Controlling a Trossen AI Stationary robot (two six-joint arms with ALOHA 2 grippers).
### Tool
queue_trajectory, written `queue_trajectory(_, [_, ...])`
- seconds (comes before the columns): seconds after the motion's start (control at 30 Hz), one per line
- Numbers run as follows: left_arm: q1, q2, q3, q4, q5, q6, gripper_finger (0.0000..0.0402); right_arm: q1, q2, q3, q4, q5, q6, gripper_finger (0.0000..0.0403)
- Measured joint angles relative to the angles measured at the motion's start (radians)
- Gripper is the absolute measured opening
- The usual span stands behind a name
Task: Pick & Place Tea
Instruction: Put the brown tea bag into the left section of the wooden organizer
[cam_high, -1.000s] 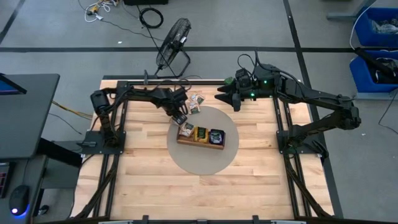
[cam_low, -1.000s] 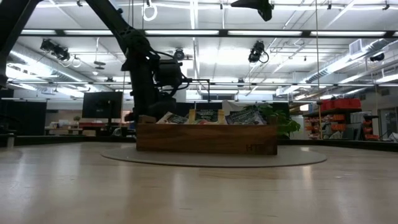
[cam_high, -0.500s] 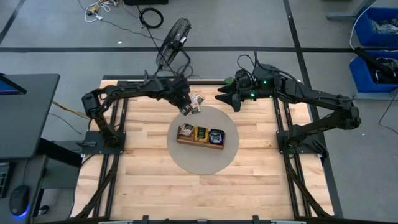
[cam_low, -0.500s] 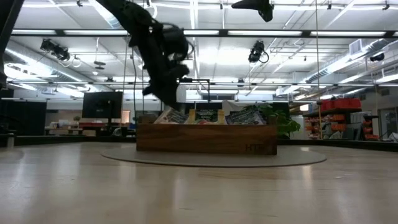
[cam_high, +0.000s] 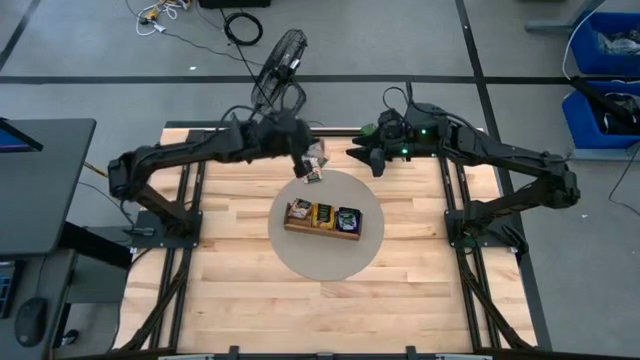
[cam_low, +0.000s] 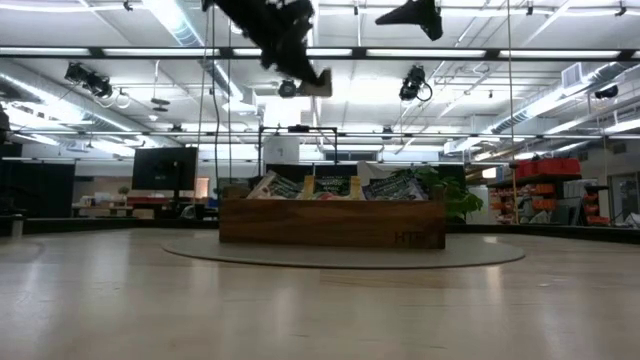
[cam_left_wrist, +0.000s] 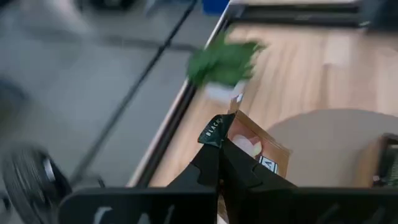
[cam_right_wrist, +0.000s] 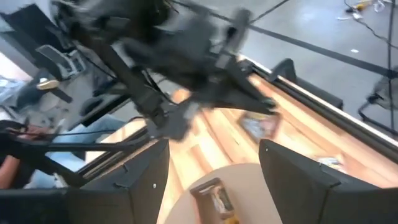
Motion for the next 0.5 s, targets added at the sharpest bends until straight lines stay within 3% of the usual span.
queue_trajectory(0.27, [-0.183,-0.007,0.000,0.164,-0.137,0.243,0.0004,0.008,0.039,0.000,-0.029,0.012,-0.032,0.0256])
queue_trajectory(0.5, [-0.229,-0.005,0.000,0.176,-0.263,0.199,0.0004,0.043,0.061,0.000,-0.030,0.097,-0.122,0.0256])
